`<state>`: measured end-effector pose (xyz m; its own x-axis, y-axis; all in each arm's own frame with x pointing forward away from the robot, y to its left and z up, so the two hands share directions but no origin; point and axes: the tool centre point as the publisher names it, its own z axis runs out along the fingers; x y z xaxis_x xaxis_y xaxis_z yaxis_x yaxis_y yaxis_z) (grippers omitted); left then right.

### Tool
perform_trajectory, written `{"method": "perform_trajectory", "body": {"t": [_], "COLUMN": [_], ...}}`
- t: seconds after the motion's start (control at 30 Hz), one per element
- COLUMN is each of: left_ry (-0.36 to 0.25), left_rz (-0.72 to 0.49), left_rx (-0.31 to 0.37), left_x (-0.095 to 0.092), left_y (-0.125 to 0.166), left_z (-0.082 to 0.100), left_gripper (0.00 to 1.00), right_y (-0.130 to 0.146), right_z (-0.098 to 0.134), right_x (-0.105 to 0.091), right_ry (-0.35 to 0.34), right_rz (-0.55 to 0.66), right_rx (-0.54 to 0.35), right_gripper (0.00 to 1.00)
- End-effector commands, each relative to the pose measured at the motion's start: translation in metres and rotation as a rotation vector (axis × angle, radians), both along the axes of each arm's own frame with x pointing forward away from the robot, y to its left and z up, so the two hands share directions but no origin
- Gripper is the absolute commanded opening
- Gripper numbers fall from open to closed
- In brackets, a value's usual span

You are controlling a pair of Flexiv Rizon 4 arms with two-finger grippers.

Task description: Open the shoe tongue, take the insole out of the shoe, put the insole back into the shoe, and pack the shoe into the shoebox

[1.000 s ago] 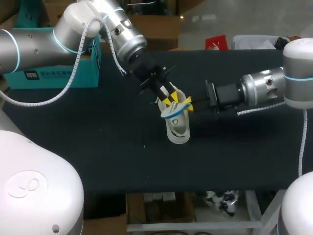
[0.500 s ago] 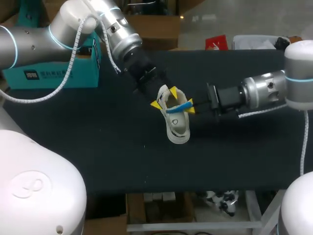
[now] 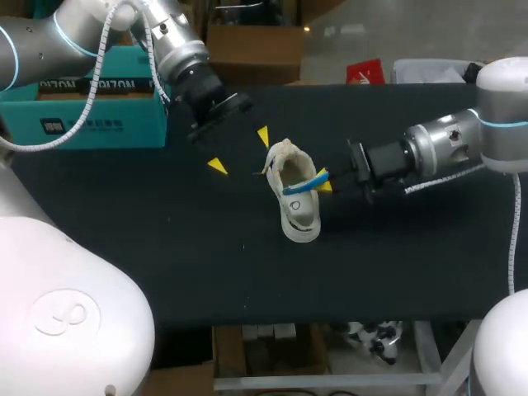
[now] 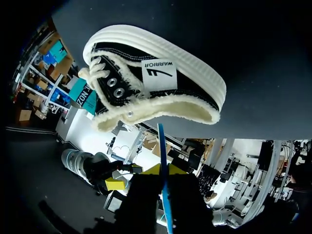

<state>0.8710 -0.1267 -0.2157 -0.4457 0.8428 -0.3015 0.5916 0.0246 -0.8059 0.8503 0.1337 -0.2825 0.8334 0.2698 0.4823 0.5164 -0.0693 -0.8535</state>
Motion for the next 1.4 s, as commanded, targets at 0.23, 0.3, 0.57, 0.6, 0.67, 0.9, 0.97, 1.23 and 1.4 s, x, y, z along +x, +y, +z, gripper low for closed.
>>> {"method": "perform_trajectory", "body": {"t": [0.23, 0.3, 0.57, 0.6, 0.67, 0.9, 0.97, 1.23, 1.4], "left_ry": [0.086, 0.093, 0.095, 0.094, 0.095, 0.087, 0.069, -0.072, -0.098], "left_rz": [-0.007, -0.01, -0.022, -0.022, -0.025, -0.021, -0.017, 0.064, 0.158], "left_rx": [0.035, 0.038, 0.061, 0.064, 0.064, 0.067, 0.066, -0.029, -0.112], "left_x": [0.048, 0.053, 0.057, 0.056, 0.056, 0.056, 0.053, 0.02, -0.006], "left_y": [0.01, 0.008, -0.002, -0.003, -0.004, -0.007, -0.008, -0.008, -0.012], "left_z": [-0.007, -0.007, -0.01, -0.011, -0.012, -0.01, -0.007, 0.003, 0.005], "left_gripper": [1.0, 1.0, 1.0, 1.0, 1.0, 1.0, 1.0, 1.0, 1.0], "right_y": [-0.003, -0.004, -0.007, -0.006, -0.006, -0.005, -0.006, -0.006, -0.004], "right_z": [-0.005, -0.006, -0.008, -0.008, -0.009, -0.008, -0.007, -0.008, -0.009], "right_x": [-0.006, -0.008, -0.016, -0.017, -0.018, -0.018, -0.017, -0.011, -0.009], "right_ry": [0.011, 0.013, 0.027, 0.029, 0.034, 0.04, 0.038, 0.042, 0.011], "right_rz": [0.03, 0.033, 0.04, 0.042, 0.047, 0.057, 0.057, 0.023, 0.008], "right_rx": [0.012, 0.013, 0.018, 0.02, 0.023, 0.021, 0.025, 0.043, 0.055], "right_gripper": [0.0, 0.0, 0.0, 0.0, 0.0, 0.0, 0.0, 0.0, 0.0]}}
